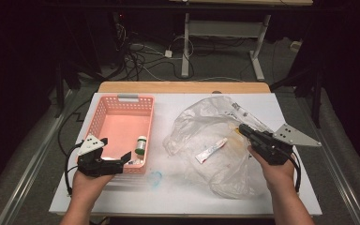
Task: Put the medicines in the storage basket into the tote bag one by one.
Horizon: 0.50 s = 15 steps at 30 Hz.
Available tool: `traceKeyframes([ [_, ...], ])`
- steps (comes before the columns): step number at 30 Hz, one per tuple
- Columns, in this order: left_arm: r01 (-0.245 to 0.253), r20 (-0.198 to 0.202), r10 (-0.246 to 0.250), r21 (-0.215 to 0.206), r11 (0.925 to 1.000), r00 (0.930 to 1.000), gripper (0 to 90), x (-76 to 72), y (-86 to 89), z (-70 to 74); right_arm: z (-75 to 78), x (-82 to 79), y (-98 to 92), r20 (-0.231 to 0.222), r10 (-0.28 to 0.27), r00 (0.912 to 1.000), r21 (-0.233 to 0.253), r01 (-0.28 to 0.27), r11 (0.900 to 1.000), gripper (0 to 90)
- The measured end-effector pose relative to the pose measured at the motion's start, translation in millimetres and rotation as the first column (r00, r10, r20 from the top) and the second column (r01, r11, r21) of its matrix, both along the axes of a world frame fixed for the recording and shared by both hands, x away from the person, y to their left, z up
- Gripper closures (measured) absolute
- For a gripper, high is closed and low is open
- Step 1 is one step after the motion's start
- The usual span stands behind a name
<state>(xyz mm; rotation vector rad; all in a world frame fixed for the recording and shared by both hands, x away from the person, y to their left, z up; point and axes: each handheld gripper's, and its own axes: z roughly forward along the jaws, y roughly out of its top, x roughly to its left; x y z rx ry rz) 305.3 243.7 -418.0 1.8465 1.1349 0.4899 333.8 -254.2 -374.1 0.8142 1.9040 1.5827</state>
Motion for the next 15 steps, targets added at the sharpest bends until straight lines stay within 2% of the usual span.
traceKeyframes([
  [6, -0.035, -0.007, 0.035, -0.015, 0.9993, 0.9994, 0.0, 0.9, 13.0, -1.9, 0.3, -0.1, 0.1, 0.005, 0.002, 1.0000, -0.004, -0.002, 1.000, 90.0],
  [15, -0.030, -0.010, 0.030, -0.030, 0.9991, 0.9995, 0.0, 2.7, 11.1, -1.0, 0.1, -0.2, 1.9, 0.003, 0.003, 1.0000, -0.001, -0.003, 1.000, 90.0],
])
